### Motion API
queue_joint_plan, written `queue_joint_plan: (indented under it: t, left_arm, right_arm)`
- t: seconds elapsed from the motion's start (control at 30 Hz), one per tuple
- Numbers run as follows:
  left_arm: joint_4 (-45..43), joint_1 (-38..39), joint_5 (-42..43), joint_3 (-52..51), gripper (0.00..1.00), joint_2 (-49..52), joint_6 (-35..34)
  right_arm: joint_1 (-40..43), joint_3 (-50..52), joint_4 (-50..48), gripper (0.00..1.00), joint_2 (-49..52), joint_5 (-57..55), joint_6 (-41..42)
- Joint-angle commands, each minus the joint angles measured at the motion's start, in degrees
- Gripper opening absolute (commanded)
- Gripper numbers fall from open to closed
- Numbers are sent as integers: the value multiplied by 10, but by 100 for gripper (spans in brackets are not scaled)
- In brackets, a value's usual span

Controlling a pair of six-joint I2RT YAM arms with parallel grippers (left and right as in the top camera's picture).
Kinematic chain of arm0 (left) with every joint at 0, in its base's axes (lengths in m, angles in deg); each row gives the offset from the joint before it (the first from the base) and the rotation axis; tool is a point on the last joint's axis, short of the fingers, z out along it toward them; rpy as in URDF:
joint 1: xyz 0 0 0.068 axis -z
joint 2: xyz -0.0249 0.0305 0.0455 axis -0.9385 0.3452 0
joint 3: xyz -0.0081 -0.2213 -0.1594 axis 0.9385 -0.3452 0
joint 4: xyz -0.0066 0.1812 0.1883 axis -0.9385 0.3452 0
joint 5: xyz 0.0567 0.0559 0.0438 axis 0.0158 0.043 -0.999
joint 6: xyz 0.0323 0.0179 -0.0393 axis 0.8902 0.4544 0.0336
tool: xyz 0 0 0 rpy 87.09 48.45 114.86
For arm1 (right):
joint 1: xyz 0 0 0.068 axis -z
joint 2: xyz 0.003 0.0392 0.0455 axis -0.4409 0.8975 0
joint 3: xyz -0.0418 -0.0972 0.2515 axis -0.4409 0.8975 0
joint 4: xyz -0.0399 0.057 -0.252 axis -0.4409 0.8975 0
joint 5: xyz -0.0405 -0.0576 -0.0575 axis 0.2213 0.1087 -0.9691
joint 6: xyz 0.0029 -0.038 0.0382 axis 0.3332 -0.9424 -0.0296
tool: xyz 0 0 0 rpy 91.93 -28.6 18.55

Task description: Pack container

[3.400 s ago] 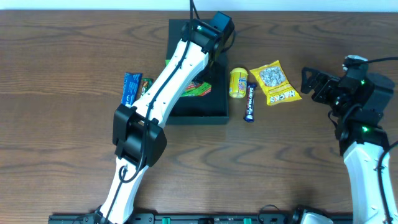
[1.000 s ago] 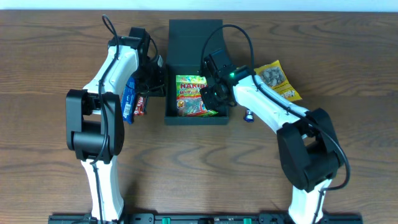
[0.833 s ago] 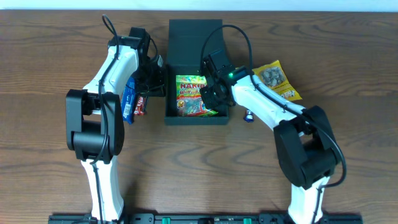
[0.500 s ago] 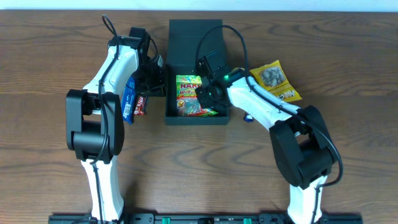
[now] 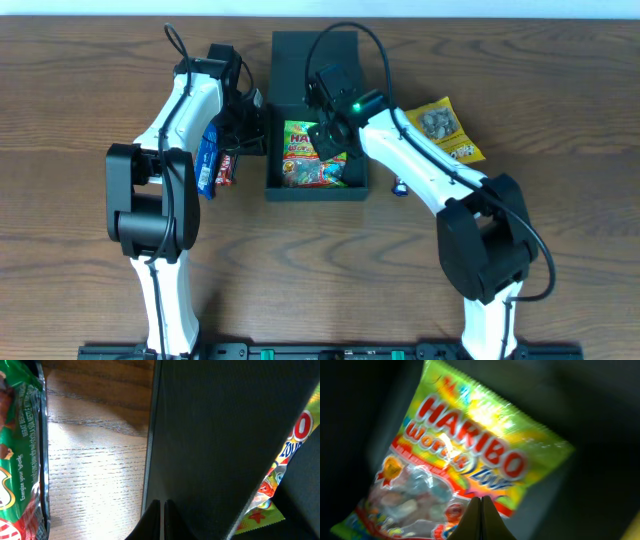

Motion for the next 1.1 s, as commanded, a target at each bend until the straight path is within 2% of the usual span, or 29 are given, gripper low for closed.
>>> queue_joint_plan:
  t: [0.0, 0.5, 0.8, 1.07]
  left_arm:
    - [0, -1, 13, -1, 6, 2, -2]
    - [1, -1, 13, -1, 6, 2, -4]
    - [1, -1, 13, -1, 6, 2, -4]
    - [5, -2, 13, 2, 6, -2, -4]
  right_arm:
    - [0, -3, 16, 1, 3, -54, 6]
    - [0, 14, 23, 1, 80, 0, 50]
    - [-2, 14, -25, 1, 81, 71, 39]
    - [2, -10, -2, 1, 75, 71, 36]
